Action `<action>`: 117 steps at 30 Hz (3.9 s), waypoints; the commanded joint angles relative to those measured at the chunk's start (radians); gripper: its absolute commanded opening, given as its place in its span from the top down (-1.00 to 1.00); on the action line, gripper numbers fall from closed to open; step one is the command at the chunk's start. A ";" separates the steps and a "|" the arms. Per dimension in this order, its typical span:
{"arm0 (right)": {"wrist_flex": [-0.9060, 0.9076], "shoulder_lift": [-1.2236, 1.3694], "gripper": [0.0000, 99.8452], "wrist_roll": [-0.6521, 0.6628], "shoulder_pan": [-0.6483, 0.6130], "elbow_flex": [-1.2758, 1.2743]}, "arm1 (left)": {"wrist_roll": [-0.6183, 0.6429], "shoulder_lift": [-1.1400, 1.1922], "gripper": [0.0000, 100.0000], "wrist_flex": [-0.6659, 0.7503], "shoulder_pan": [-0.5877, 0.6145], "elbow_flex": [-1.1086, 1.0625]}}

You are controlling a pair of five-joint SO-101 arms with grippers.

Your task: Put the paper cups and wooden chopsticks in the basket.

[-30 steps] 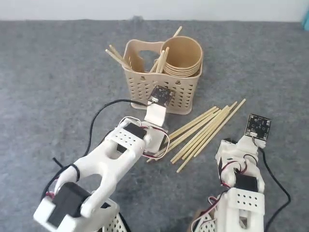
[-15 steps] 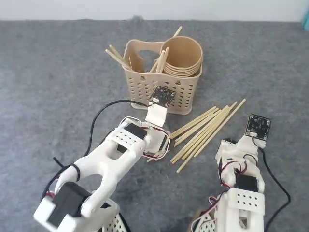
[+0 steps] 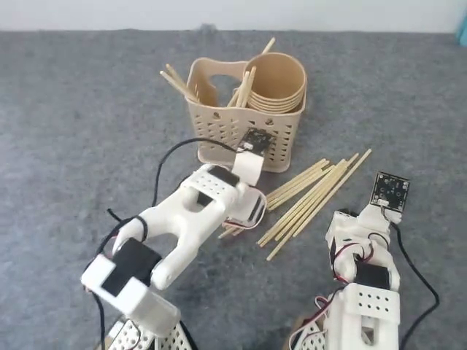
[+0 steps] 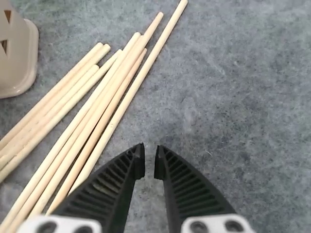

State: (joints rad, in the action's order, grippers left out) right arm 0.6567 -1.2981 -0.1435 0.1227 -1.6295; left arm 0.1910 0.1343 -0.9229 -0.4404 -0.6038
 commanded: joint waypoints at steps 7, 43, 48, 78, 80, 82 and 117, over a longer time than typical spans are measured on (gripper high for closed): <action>-0.019 -0.022 0.90 0.015 0.016 0.009 | -0.086 -0.060 0.98 -0.109 -0.100 -0.031; -0.015 -0.022 0.90 0.015 0.012 0.006 | -0.878 -0.845 0.69 -0.379 0.219 -0.375; -0.015 -0.022 0.90 0.015 0.012 0.006 | -0.927 -0.947 0.68 -0.344 0.273 -0.446; -0.013 -0.022 0.90 0.015 0.010 0.005 | -0.595 -1.051 0.68 -0.092 0.084 -0.573; -0.013 -0.022 0.90 0.014 0.010 0.005 | -0.565 -1.022 0.68 -0.075 0.084 -0.565; -0.013 -0.022 0.90 0.014 0.010 0.005 | -0.528 -0.968 0.68 -0.038 0.091 -0.556; -0.013 -0.022 0.90 0.014 0.012 0.005 | -0.479 -0.296 0.82 -0.014 0.081 -0.246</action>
State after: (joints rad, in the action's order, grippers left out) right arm 0.6567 -1.2981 -0.1435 0.1227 -1.6295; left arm -0.2877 -0.1542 -0.9260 -0.3483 -0.8861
